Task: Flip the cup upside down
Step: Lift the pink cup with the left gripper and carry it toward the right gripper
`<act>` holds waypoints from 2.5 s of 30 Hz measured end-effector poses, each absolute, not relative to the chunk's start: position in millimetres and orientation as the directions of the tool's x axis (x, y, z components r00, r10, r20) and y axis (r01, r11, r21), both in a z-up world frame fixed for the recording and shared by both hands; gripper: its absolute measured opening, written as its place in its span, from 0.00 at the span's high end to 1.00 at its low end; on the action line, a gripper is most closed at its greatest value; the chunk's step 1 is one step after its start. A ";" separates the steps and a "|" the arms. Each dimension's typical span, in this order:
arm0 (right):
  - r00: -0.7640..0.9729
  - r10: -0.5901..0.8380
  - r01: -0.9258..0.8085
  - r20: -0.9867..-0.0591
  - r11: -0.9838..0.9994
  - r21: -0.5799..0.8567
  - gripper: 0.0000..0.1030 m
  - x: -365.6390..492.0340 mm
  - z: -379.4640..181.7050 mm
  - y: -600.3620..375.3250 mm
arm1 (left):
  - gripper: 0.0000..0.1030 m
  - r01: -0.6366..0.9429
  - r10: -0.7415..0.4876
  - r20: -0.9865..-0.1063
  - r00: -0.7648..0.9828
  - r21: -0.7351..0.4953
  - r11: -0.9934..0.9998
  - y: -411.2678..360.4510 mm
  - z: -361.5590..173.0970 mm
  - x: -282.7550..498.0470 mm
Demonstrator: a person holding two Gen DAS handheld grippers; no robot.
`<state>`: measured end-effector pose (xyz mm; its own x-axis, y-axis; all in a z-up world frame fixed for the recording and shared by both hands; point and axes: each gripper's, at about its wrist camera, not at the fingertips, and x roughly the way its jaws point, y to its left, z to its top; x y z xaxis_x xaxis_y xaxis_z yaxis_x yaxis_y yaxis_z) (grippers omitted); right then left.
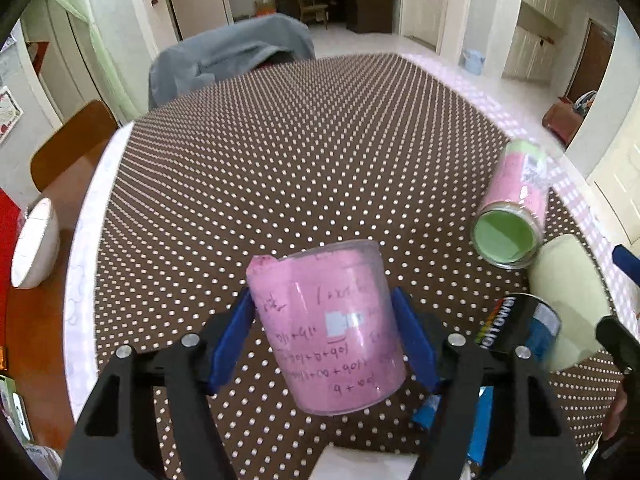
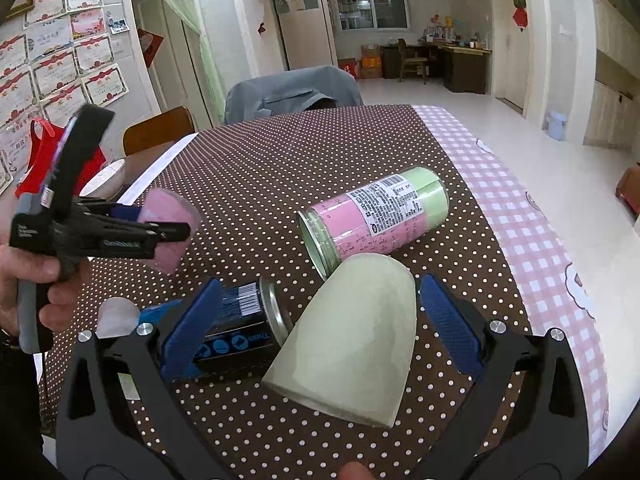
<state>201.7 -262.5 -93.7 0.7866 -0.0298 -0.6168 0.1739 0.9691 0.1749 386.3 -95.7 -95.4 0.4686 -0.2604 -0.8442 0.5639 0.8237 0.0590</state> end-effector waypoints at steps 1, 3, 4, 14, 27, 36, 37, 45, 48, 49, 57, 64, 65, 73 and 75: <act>0.791 -0.031 0.173 -0.611 0.969 0.175 0.06 198.1 -91.1 -261.3 | 0.33 0.564 -0.267 -0.838 0.476 0.059 0.823 -95.1 -89.4 381.2; 0.800 -0.034 0.172 -0.598 0.970 0.174 0.06 190.0 -86.2 -259.4 | 0.33 0.568 -0.286 -0.817 0.500 0.060 0.821 -91.0 -73.7 366.5; 0.804 -0.035 0.172 -0.594 0.970 0.175 0.06 187.0 -84.2 -258.9 | 0.33 0.571 -0.294 -0.809 0.509 0.061 0.819 -89.6 -68.0 359.3; 0.834 -0.044 0.173 -0.550 0.967 0.185 0.06 137.8 -69.3 -255.2 | 0.33 0.606 -0.379 -0.735 0.562 0.055 0.793 -76.3 -29.6 261.9; 0.839 -0.059 0.195 -0.542 0.961 0.197 0.06 83.7 -77.4 -262.9 | 0.33 0.645 -0.429 -0.759 0.490 -0.016 0.764 -86.4 -78.7 168.4; 0.832 -0.078 0.223 -0.550 0.953 0.203 0.06 56.8 -90.7 -267.7 | 0.32 0.655 -0.420 -0.804 0.422 -0.051 0.754 -104.9 -124.2 161.3; 0.831 -0.081 0.227 -0.550 0.952 0.204 0.06 54.3 -91.1 -268.0 | 0.31 0.656 -0.415 -0.805 0.424 -0.043 0.753 -106.4 -129.2 157.8; 0.842 -0.083 0.229 -0.533 0.949 0.214 0.06 32.2 -90.0 -267.2 | 0.24 0.622 -0.337 -0.781 0.526 0.084 0.778 -109.8 -134.3 140.3; 0.848 -0.072 0.216 -0.524 0.952 0.219 0.06 24.9 -87.2 -264.3 | 0.24 0.601 -0.332 -0.761 0.558 0.094 0.794 -102.2 -125.0 128.5; 0.850 -0.070 0.212 -0.521 0.953 0.218 0.06 22.8 -86.0 -263.3 | 0.24 0.599 -0.337 -0.754 0.564 0.093 0.796 -99.6 -121.3 124.0; 0.862 -0.047 0.178 -0.504 0.960 0.216 0.06 21.4 -76.1 -255.6 | 0.24 0.528 -0.345 -0.675 0.652 0.077 0.846 -67.0 -89.5 98.2; 0.874 -0.022 0.141 -0.486 0.968 0.209 0.06 19.3 -69.1 -243.3 | 0.24 0.441 -0.330 -0.615 0.716 0.033 0.897 -31.5 -69.3 83.1; 0.875 -0.019 0.137 -0.483 0.968 0.211 0.06 18.8 -68.3 -242.1 | 0.24 0.423 -0.320 -0.606 0.728 0.031 0.905 -27.2 -67.0 80.6; 0.895 0.011 0.088 -0.446 0.976 0.200 0.06 10.2 -56.7 -226.4 | 0.23 0.287 -0.230 -0.550 0.803 0.018 0.958 2.8 -55.3 64.6; 0.899 0.016 0.078 -0.438 0.977 0.196 0.06 8.1 -54.8 -223.4 | 0.23 0.270 -0.220 -0.539 0.813 0.015 0.963 8.5 -52.6 59.1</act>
<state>8.1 -223.4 -54.8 0.8986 0.0158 -0.4385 0.0784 0.9774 0.1961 59.1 8.5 -52.6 0.8133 -0.2196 -0.5389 0.2699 0.9628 0.0150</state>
